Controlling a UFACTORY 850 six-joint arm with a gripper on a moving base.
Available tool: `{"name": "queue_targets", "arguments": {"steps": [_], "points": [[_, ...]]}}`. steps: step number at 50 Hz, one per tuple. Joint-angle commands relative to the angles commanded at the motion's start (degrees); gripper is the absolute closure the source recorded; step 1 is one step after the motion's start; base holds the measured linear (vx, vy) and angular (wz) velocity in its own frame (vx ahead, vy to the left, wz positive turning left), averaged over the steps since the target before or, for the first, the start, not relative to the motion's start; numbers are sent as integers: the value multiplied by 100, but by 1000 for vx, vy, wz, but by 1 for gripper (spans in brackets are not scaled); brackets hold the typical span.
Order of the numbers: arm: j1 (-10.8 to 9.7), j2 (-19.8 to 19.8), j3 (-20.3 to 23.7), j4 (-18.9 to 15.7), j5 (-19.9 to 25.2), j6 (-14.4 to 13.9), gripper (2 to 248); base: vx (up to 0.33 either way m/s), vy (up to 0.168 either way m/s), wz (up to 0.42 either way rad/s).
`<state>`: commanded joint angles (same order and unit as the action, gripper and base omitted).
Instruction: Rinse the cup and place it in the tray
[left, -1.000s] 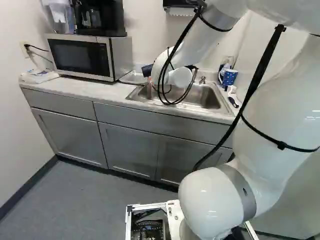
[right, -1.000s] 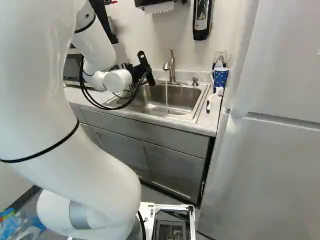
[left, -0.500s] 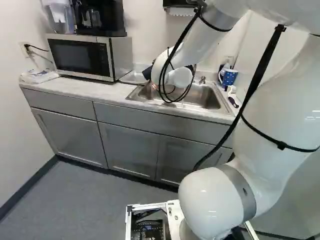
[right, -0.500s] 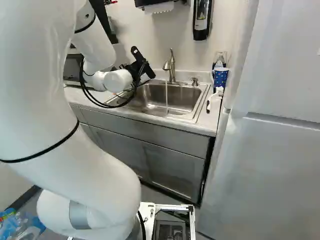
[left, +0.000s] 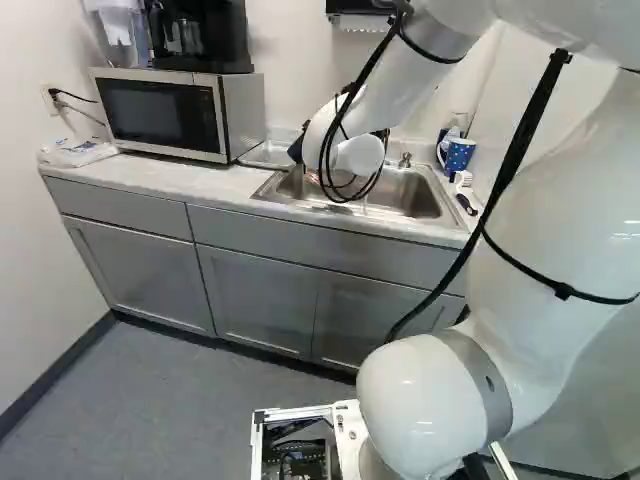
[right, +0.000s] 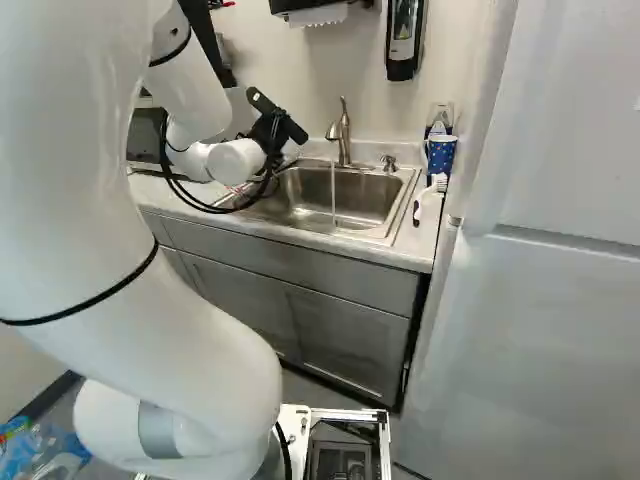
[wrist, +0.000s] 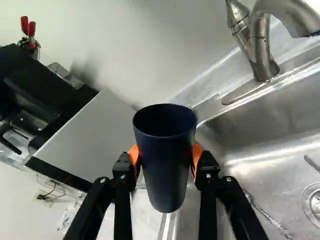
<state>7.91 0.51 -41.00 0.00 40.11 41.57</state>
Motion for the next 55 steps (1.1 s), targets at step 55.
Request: {"name": "queue_targets", "arguments": {"steps": [55], "points": [[0, 0, 0, 0, 0, -3315, 129, 0, 0, 0]]}}
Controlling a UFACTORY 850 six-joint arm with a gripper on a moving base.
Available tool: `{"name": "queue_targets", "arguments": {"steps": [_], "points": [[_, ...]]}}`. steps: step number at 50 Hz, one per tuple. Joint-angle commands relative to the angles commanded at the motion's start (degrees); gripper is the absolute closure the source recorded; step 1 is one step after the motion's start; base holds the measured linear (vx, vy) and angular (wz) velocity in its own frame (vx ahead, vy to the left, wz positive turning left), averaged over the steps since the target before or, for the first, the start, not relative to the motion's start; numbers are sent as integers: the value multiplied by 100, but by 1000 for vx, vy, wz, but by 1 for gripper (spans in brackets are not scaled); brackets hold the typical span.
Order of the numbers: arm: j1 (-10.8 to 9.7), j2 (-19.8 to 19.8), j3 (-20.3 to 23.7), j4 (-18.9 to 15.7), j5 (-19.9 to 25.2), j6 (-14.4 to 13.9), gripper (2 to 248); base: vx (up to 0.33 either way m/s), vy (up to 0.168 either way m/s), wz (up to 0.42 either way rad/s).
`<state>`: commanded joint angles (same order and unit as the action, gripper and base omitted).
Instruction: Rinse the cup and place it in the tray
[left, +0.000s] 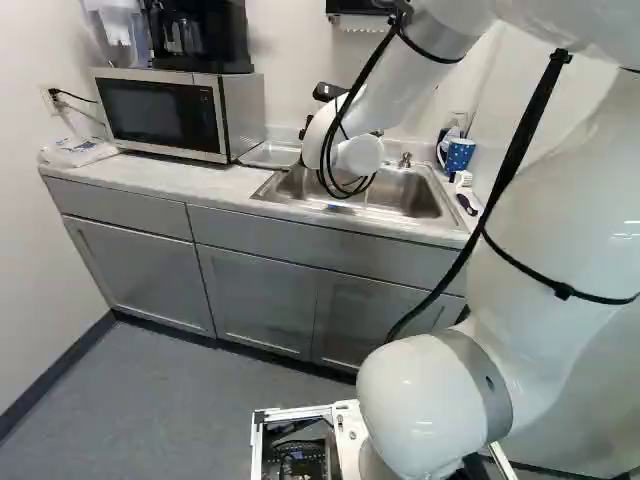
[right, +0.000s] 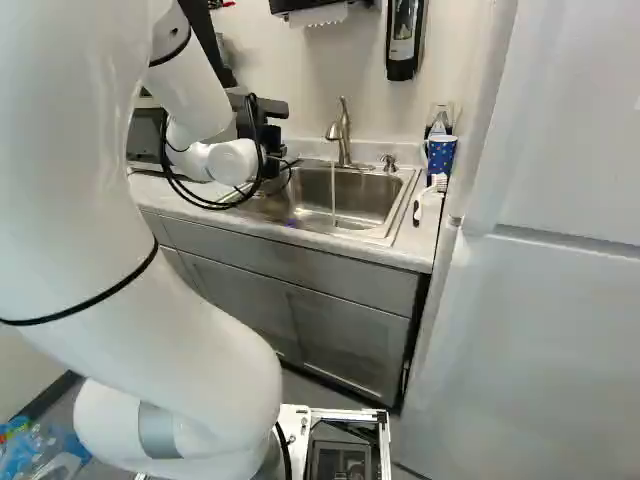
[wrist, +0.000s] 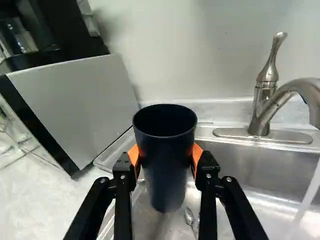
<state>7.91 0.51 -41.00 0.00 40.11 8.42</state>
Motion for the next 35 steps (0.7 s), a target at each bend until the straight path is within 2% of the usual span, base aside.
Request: {"name": "queue_targets", "arguments": {"steps": [10, 35], "points": [[0, 0, 0, 0, 0, -602, 129, 0, 0, 0], [16, -41, -41, 0, 0, -602, 129, 0, 0, 0]]}}
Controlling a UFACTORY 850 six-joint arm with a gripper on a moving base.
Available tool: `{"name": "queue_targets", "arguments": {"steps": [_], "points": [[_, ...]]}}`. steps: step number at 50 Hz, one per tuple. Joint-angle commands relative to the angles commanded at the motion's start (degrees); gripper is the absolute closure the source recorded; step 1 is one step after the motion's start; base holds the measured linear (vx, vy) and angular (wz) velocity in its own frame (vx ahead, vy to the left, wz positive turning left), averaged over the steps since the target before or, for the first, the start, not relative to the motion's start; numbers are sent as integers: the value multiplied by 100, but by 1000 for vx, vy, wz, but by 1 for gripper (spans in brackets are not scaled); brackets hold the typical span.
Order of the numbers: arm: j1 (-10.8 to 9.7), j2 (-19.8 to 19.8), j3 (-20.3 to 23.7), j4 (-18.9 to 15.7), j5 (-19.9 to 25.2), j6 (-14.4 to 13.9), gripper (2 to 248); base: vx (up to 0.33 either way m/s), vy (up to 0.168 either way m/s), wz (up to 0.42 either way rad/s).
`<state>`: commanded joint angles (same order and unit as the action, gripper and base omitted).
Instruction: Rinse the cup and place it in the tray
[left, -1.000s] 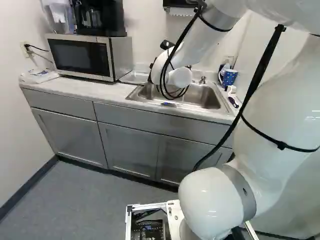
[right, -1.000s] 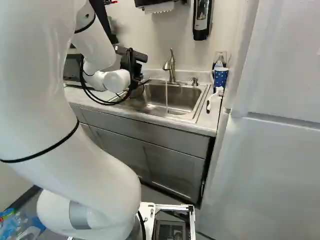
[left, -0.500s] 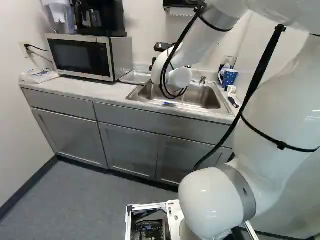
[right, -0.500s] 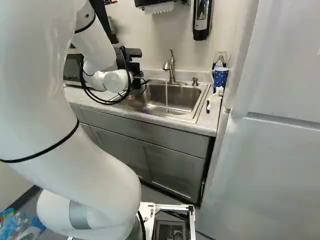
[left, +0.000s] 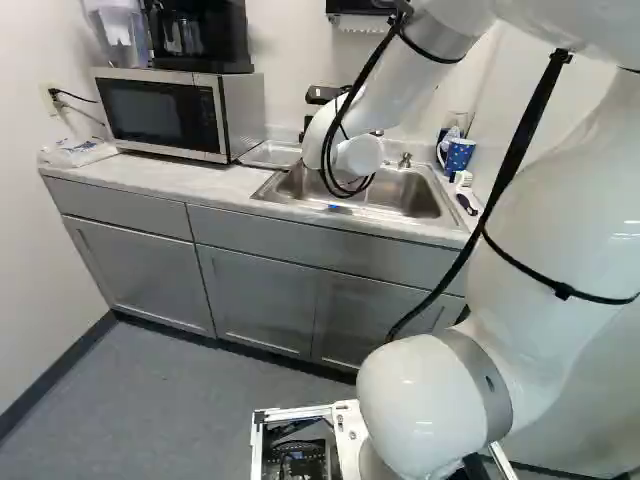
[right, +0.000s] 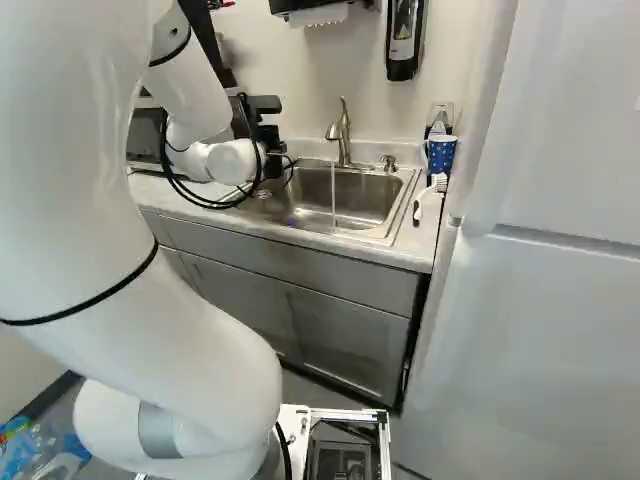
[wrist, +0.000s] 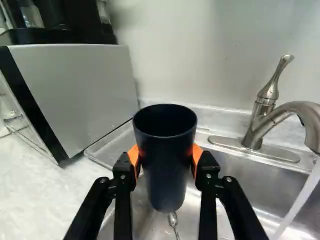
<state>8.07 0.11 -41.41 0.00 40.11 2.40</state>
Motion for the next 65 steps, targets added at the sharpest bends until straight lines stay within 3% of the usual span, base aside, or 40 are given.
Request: {"name": "queue_targets", "arguments": {"steps": [65], "points": [[543, -1868, -1843, 0, 418, 0, 129, 0, 0, 0]]}}
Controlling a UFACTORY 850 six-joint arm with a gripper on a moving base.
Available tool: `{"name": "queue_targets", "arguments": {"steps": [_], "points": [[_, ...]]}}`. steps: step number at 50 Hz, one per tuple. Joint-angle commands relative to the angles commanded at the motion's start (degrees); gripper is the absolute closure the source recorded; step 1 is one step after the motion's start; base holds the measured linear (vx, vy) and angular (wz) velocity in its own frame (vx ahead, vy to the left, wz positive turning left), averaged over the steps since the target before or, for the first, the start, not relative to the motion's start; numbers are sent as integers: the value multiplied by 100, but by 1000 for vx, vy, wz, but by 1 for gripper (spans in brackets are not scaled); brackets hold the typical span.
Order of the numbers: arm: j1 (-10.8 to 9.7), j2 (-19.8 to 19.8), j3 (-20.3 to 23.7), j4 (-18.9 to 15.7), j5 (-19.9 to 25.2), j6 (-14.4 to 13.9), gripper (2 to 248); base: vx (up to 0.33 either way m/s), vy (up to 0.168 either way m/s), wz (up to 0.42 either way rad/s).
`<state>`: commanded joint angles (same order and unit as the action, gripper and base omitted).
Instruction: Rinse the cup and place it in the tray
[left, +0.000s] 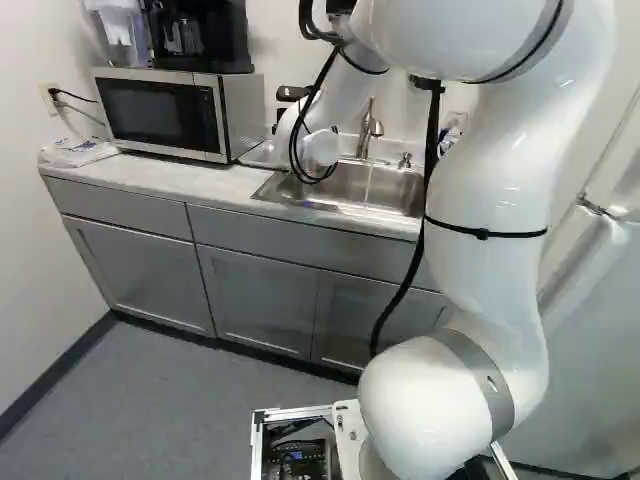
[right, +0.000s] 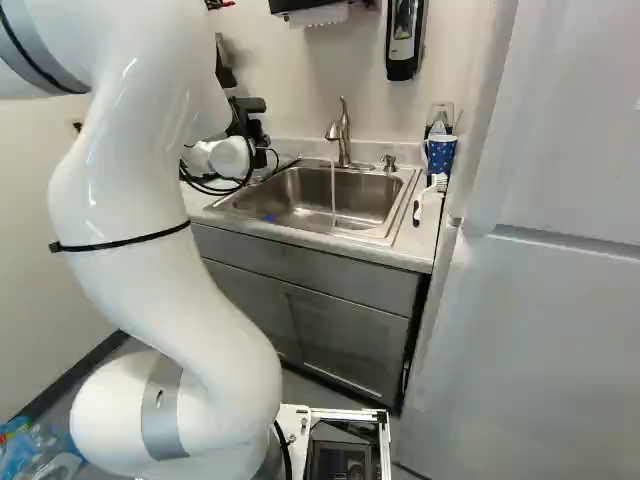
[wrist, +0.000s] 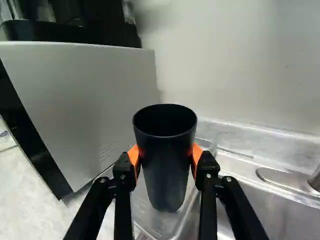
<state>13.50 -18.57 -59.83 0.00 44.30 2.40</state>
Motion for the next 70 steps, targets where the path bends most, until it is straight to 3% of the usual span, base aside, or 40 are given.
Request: {"name": "queue_targets", "arguments": {"steps": [18, 70], "points": [[36, -568, -453, 0, 138, 0, 129, 0, 0, 0], [36, -631, -428, 0, -30, 0, 129, 0, 0, 0]]}}
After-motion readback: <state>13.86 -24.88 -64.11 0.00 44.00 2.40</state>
